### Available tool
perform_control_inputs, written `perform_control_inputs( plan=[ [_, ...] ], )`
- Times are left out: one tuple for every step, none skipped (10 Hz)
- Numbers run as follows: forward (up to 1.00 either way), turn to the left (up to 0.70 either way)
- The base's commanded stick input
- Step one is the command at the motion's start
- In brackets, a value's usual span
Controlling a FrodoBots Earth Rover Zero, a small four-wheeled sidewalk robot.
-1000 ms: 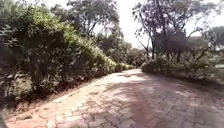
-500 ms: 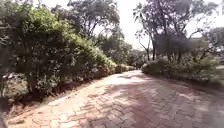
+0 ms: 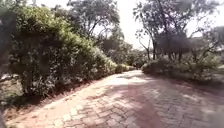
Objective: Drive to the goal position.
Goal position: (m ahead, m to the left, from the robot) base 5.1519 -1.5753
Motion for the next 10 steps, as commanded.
perform_control_inputs(
  plan=[
    [0.3, 0.0],
    [0.3, 0.0],
    [0.3, 0.0],
    [0.3, 0.0],
    [0.3, 0.0],
    [0.3, 0.0],
    [0.3, 0.0],
    [0.3, 0.0],
    [0.3, 0.0],
    [0.3, 0.0]
  ],
)
